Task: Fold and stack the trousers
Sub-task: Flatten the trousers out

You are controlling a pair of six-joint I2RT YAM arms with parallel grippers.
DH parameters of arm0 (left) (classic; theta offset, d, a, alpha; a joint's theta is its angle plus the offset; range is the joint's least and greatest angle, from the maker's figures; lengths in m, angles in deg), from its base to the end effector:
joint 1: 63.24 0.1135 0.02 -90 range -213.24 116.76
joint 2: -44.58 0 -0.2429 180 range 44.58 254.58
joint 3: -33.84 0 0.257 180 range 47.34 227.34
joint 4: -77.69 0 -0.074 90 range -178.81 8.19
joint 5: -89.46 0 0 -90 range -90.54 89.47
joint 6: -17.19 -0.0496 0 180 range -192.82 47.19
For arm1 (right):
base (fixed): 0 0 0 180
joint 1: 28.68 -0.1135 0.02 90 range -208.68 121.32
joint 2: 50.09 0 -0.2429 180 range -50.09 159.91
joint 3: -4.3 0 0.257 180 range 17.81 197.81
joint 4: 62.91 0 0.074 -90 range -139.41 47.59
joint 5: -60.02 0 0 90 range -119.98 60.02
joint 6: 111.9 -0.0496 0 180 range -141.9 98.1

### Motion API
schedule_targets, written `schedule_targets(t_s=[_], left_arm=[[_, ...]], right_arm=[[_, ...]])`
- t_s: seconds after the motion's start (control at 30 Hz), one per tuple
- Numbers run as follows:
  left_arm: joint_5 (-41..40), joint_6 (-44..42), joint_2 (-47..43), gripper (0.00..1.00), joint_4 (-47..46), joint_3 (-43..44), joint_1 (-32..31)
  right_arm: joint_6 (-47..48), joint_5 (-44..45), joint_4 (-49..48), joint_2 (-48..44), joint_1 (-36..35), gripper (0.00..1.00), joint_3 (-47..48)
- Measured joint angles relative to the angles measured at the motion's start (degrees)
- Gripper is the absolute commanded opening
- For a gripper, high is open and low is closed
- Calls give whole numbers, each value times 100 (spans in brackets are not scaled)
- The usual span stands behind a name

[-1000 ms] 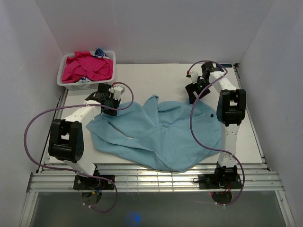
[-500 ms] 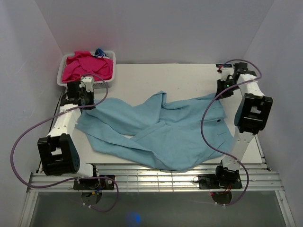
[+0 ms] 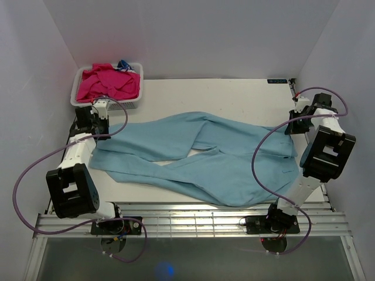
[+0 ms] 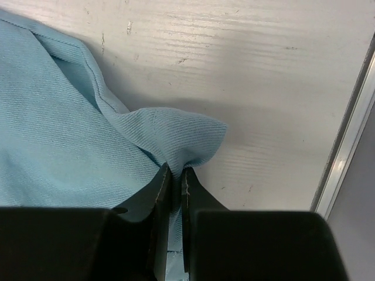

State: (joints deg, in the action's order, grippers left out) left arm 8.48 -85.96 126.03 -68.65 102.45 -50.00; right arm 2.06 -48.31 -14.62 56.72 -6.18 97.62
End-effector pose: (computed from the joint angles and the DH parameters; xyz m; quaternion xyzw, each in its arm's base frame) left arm 0.3124 0.0655 0.2074 0.0284 0.9260 0.0132 0.3763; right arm 0.3731 -0.1377 0.1794 -0.0510 0.9569 0.0470 0.2821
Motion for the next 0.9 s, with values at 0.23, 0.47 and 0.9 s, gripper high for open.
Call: schedule_targets(t_s=[0.23,0.47,0.9], left_arm=[[-11,-208,695,0,-271,817,26],[-203,-404,1696,2,-861,2026,55],[24,-127,2223,97,-372,2594,763]], right_arm=[[-42,0,-44,494,-76,8,363],[-363,22,-188,861,-197,8,990],[-264,470,52,1300,-330,97,2061]])
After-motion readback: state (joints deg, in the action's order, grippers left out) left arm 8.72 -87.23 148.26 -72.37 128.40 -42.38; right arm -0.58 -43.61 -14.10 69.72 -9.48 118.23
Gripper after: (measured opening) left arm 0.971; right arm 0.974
